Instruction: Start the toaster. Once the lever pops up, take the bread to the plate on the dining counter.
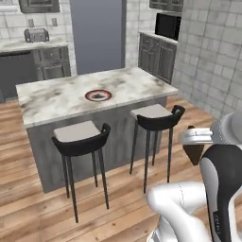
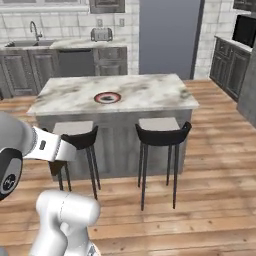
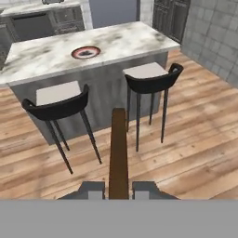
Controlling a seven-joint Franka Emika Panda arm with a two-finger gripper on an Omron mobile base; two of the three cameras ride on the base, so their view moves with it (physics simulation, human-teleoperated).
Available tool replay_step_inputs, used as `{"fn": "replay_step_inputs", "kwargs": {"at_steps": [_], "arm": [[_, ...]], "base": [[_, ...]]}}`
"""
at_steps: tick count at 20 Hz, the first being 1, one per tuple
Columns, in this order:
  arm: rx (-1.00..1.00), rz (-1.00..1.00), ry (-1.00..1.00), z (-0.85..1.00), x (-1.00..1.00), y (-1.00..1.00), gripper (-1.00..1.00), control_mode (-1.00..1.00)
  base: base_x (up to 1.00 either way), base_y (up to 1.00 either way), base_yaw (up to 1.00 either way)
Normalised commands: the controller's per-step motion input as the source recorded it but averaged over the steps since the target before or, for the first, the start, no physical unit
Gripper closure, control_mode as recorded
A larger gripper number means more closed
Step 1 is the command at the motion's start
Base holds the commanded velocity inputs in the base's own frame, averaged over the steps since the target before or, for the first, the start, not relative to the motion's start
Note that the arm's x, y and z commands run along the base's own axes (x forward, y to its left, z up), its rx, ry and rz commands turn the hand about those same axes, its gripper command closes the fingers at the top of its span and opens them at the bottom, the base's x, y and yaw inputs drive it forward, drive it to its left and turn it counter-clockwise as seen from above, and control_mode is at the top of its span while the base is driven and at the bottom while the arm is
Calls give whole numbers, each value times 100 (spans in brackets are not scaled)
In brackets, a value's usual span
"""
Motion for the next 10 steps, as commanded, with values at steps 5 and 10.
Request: {"fn": "replay_step_inputs", "kwargs": {"at_steps": [5,10], "arm": [[0,0,0,0,0,0,100,100],[0,0,0,0,0,0,100,100]], "base": [[68,-51,54],[74,-46,49]]}}
